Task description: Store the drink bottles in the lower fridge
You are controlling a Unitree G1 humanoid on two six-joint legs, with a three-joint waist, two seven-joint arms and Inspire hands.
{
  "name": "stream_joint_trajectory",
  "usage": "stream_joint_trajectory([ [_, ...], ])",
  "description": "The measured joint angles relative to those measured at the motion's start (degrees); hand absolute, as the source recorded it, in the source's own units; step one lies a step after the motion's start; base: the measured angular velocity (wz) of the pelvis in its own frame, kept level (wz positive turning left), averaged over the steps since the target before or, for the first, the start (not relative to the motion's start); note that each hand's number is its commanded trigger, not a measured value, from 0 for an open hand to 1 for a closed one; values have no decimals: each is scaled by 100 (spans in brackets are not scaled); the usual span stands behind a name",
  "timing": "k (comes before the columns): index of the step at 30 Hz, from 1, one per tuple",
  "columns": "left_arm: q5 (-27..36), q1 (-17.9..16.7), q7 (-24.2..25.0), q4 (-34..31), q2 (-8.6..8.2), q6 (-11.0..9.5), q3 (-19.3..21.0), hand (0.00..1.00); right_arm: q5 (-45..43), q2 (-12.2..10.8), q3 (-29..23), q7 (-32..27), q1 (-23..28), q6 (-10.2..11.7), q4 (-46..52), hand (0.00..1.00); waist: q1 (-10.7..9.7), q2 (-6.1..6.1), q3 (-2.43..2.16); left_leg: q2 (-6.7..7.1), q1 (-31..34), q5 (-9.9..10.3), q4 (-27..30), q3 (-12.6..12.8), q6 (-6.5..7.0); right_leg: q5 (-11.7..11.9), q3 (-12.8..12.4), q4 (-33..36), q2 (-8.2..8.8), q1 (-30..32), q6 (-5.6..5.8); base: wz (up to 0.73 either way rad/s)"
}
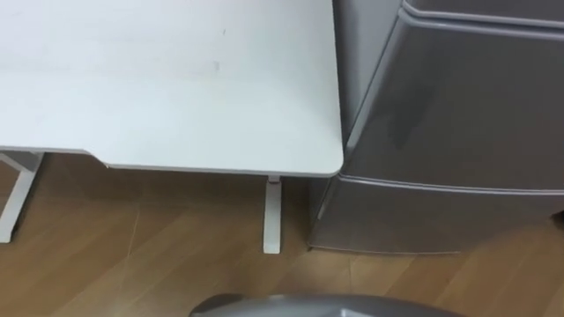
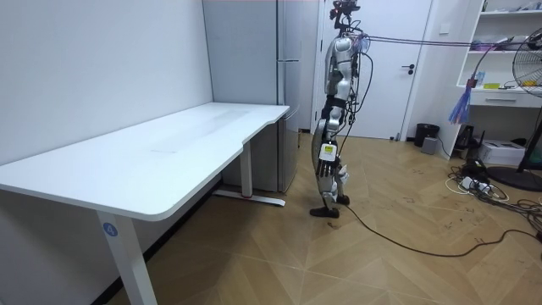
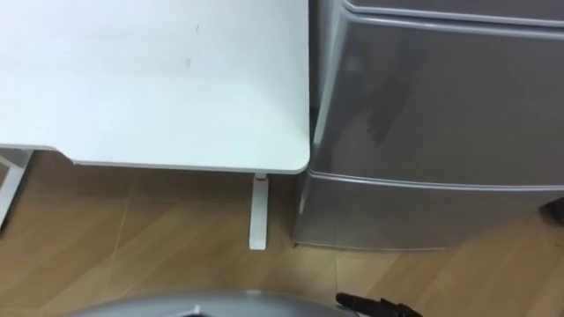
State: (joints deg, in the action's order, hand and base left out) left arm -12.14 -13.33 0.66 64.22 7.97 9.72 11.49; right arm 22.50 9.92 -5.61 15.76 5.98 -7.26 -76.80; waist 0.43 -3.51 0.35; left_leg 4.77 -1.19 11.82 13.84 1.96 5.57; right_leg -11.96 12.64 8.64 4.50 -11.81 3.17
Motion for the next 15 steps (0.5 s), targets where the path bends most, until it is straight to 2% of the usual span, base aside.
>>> stream_joint_trajectory([
  [4,-9,7,42,2,2,128,-63,0,-3,23,104,-9,-45,-38,-15,0,1,-13,9,-5,3,10,51,-51,-17,0,1,1,-18,-29,0,5],
  [9,-223,53,184,2,-4,132,-117,0,-5,30,103,-2,-44,-38,-15,0,1,-5,11,-22,36,18,97,-52,-29,0,-5,1,-31,-17,-1,0],
  [15,-381,143,264,-6,-18,149,-200,0,-12,47,99,21,-43,-37,-14,0,-14,62,-12,-31,50,20,113,-42,-33,0,-141,-1,-44,0,-1,0],
])
